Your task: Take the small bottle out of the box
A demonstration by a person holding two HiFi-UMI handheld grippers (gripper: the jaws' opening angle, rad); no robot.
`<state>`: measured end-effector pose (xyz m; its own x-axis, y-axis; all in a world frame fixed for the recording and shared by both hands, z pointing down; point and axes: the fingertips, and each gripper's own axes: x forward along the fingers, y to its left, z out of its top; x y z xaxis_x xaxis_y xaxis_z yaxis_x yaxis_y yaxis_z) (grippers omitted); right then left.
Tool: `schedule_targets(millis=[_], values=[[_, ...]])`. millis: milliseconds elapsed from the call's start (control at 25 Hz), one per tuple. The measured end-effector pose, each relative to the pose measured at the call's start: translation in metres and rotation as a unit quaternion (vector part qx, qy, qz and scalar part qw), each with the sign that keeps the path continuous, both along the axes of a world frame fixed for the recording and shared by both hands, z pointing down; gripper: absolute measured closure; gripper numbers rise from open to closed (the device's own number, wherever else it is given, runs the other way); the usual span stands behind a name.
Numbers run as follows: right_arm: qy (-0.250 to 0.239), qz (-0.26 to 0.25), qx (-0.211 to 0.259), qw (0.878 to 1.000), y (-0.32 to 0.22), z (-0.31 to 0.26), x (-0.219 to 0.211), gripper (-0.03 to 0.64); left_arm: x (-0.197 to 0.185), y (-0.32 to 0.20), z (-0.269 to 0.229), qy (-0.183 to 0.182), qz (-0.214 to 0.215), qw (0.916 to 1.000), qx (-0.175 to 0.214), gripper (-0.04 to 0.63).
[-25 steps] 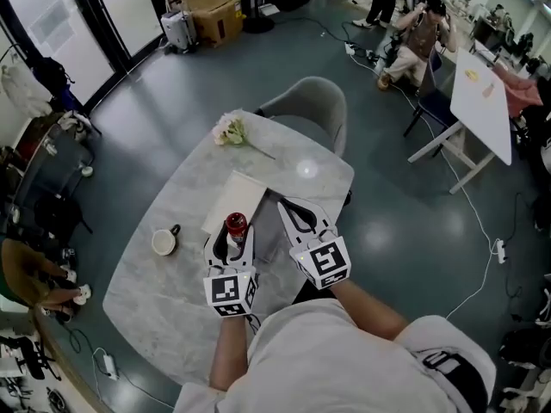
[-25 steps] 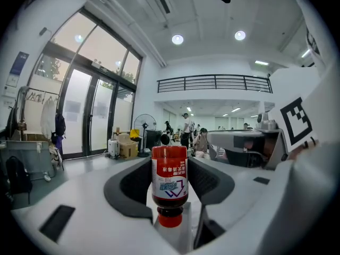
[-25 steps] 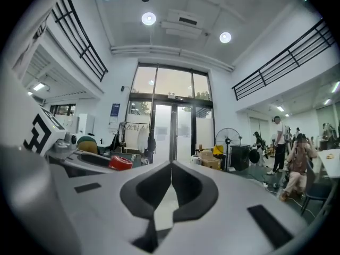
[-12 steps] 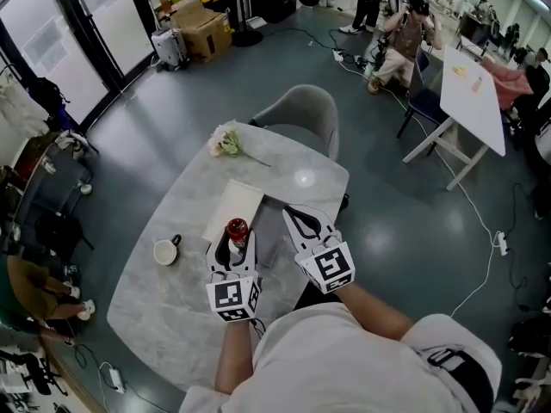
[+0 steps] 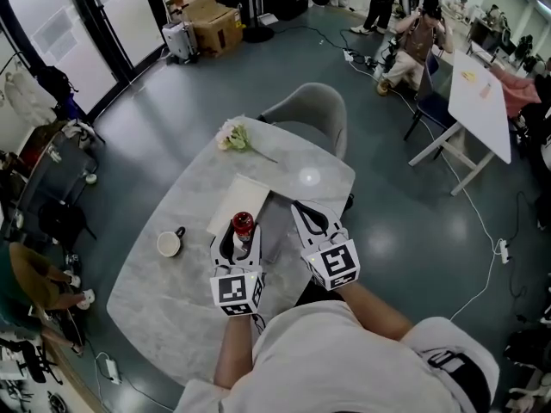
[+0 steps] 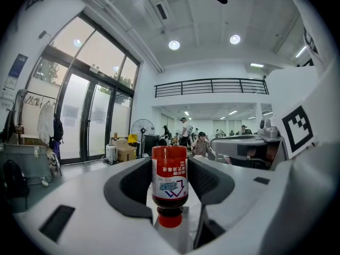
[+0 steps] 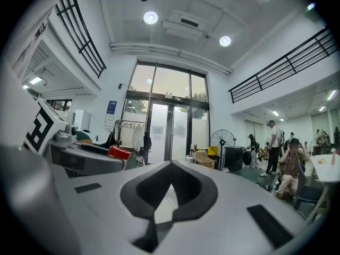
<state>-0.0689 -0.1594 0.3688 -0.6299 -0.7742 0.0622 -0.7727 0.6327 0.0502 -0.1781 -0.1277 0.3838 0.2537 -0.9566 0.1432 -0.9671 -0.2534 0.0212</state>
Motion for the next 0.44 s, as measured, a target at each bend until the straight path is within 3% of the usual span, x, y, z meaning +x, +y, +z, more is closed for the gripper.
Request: schedule_targets(millis=[440], values=[[-0.005,-0.003,-0.002,1.000,0.0011,0.0043,-0.0036,0.592,0.0020,0.0003,0.0057,0.001,0.004,1.0000,-0.006,0.376]])
